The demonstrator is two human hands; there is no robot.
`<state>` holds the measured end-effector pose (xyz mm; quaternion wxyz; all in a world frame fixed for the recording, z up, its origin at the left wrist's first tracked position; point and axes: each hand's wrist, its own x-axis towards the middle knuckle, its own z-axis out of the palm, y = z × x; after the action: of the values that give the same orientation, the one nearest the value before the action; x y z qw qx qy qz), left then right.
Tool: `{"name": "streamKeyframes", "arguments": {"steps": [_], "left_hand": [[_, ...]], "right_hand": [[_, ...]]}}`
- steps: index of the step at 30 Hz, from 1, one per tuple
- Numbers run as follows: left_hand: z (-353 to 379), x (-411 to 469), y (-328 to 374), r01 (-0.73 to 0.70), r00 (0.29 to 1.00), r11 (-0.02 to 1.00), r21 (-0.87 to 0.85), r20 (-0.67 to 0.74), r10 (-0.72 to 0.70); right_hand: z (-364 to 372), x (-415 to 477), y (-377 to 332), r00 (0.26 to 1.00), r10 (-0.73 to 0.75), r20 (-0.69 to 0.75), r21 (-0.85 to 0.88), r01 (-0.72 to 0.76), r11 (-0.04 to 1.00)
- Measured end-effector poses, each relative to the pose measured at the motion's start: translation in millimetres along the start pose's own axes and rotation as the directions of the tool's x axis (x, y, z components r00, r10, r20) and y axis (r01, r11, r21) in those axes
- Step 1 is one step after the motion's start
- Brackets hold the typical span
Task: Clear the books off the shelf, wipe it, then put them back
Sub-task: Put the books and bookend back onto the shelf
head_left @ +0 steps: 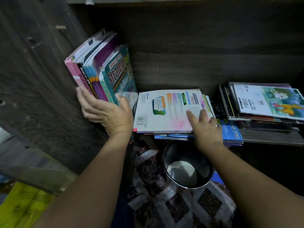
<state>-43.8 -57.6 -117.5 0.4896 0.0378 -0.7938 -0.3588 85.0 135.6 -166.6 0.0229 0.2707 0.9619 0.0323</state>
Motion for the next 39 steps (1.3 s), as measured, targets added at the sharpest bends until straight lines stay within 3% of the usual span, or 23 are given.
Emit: {"name": "streamKeyframes", "arguments": {"steps": [4,8,10,13,14,16,19,21,23,24,26,27,28,29,30,31,32,33,39], "left_hand": [[14.1,-5.7,13.3,0.161,0.987,0.987,-0.013,0.007,-0.161],[25.5,-4.0,35.4,0.470,0.880,0.881,-0.061,0.111,-0.462],[28.8,-6.7,40.1,0.659,0.743,0.750,-0.052,0.201,-0.639],[30.5,-13.8,42.7,0.877,0.444,0.480,0.036,0.322,-0.836],[33.5,-16.6,43.0,0.907,0.368,0.415,0.069,0.348,-0.862],[42.3,-15.3,33.4,0.937,0.287,0.336,0.093,0.344,-0.894],[56.5,-10.8,19.2,0.956,0.239,0.287,0.064,0.403,-0.884],[62.7,-14.5,13.0,0.964,0.234,0.262,0.031,0.364,-0.902],[45.1,-20.9,24.6,0.961,0.204,0.259,0.097,0.380,-0.902],[32.2,-27.7,33.0,0.935,0.221,0.311,0.171,0.403,-0.888],[0.7,-50.4,52.9,0.706,0.377,0.614,0.352,0.546,-0.748],[-10.5,-64.9,58.7,0.476,0.482,0.808,0.349,0.665,-0.571],[-21.8,-74.7,65.2,0.176,0.532,0.953,0.248,0.790,-0.304],[-26.5,-81.3,66.1,-0.130,0.510,0.989,0.066,0.860,0.010],[-25.0,-85.6,62.6,-0.389,0.403,0.913,-0.123,0.868,0.289],[-18.9,-85.9,58.5,-0.567,0.243,0.785,-0.250,0.860,0.449],[-8.6,-85.3,53.4,-0.668,0.104,0.676,-0.311,0.861,0.498],[0.2,-85.3,49.2,-0.713,0.022,0.617,-0.331,0.870,0.492],[25.7,-86.9,55.6,-0.763,-0.056,0.562,-0.319,0.899,0.434]], "right_hand": [[0.3,2.1,7.8,0.999,-0.046,-0.009,0.013,0.046,0.999],[-3.5,3.9,22.6,0.998,-0.059,0.029,0.063,0.057,0.996],[-4.3,4.3,28.9,0.997,-0.008,0.079,0.140,-0.003,0.990],[-4.1,7.0,36.4,0.985,0.041,0.168,0.295,-0.090,0.951],[-4.4,8.3,38.5,0.983,0.033,0.180,0.308,-0.088,0.947],[-5.6,10.2,42.9,0.983,0.004,0.183,0.322,-0.064,0.944],[-6.1,11.3,49.0,0.986,-0.040,0.165,0.342,-0.019,0.939],[-4.7,10.0,51.9,0.987,-0.070,0.148,0.321,0.019,0.947],[-3.7,8.9,53.4,0.987,-0.089,0.136,0.304,0.044,0.952],[-3.5,9.2,53.7,0.987,-0.092,0.132,0.297,0.050,0.953],[-2.9,9.8,54.1,0.987,-0.099,0.130,0.290,0.057,0.955],[-2.4,10.7,54.3,0.987,-0.101,0.128,0.289,0.061,0.955],[-2.2,11.9,54.6,0.987,-0.103,0.127,0.288,0.062,0.956],[-1.9,13.0,54.7,0.986,-0.104,0.127,0.285,0.064,0.956],[-2.1,13.7,54.8,0.986,-0.106,0.131,0.283,0.065,0.957],[-2.1,14.4,54.9,0.985,-0.108,0.135,0.278,0.066,0.958],[-2.8,15.3,55.4,0.984,-0.111,0.138,0.273,0.070,0.959],[-3.2,16.0,56.2,0.983,-0.119,0.139,0.267,0.078,0.961],[-2.5,17.6,58.6,0.982,-0.144,0.126,0.216,0.114,0.970]]}}
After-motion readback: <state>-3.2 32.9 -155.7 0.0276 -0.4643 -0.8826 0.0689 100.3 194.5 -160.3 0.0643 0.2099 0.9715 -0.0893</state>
